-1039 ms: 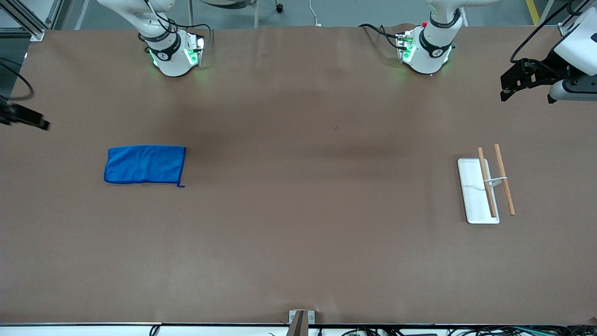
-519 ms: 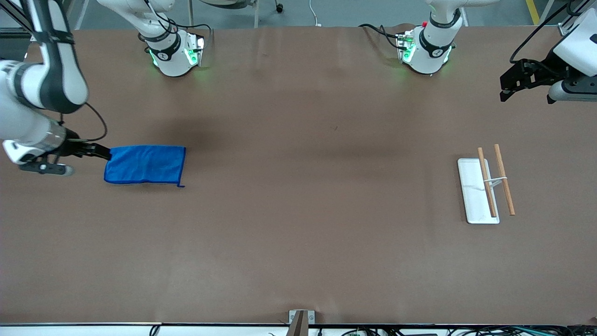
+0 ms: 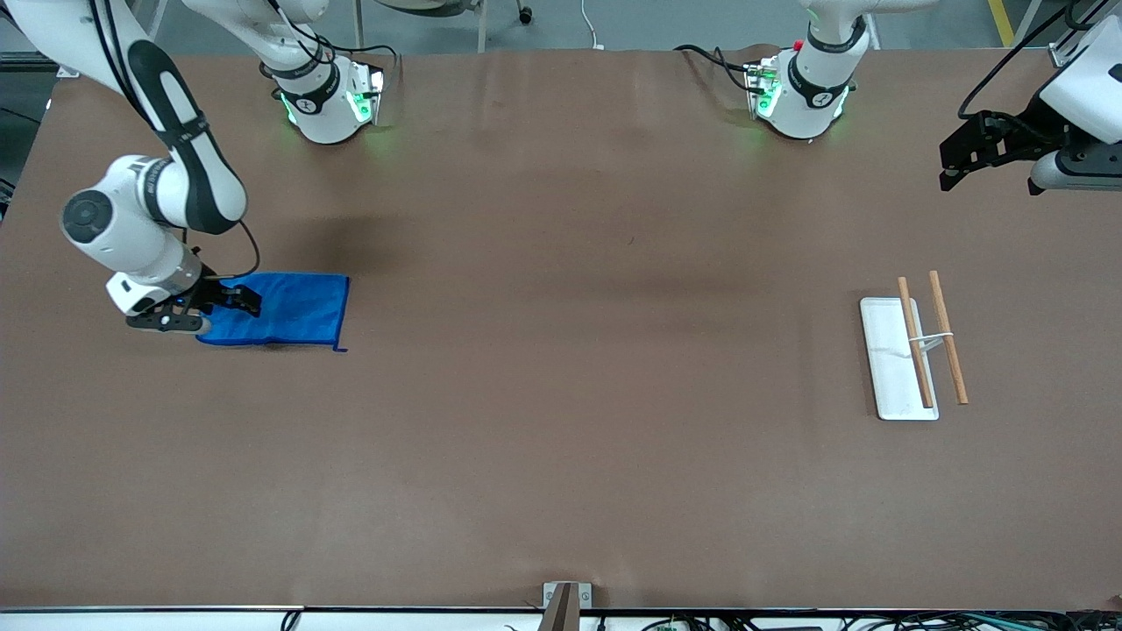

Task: Right arm passes towel to left arm to hang
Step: 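Lower the right gripper onto the blue towel's edge and close it, then lift the blue towel off the table with the right gripper, then carry the towel toward center while the left gripper reaches toward it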

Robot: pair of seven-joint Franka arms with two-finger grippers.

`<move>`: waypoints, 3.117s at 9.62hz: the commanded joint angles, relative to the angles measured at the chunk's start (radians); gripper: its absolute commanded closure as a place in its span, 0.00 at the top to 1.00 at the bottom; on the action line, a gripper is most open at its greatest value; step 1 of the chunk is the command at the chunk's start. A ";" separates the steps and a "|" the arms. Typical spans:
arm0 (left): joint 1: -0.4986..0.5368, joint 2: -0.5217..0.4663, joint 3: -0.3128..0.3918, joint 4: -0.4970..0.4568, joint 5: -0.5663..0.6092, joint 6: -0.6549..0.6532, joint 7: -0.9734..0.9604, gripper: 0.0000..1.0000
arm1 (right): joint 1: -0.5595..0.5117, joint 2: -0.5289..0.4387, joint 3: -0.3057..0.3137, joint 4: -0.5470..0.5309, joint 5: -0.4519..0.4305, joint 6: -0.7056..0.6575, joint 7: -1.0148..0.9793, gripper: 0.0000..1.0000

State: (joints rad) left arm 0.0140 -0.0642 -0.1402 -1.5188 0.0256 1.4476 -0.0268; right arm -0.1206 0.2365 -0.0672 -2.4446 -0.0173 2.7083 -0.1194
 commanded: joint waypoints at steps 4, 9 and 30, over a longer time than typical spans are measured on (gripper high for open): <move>0.001 0.023 -0.004 -0.003 -0.006 -0.006 0.016 1.00 | -0.007 0.070 0.001 -0.040 -0.009 0.130 -0.049 0.79; 0.001 0.023 -0.004 -0.003 -0.006 -0.007 0.018 1.00 | -0.008 0.078 0.004 -0.040 -0.004 0.111 -0.025 0.00; 0.058 0.579 -0.128 -0.302 -1.462 0.221 0.596 0.98 | 0.735 -0.034 0.010 0.689 1.401 -0.484 0.224 0.00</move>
State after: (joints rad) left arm 0.0665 0.4705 -0.2432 -1.7503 -1.3618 1.6504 0.4458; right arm 0.5786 0.1818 -0.0462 -1.8018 1.2691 2.2149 0.1063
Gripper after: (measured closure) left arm 0.013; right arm 0.960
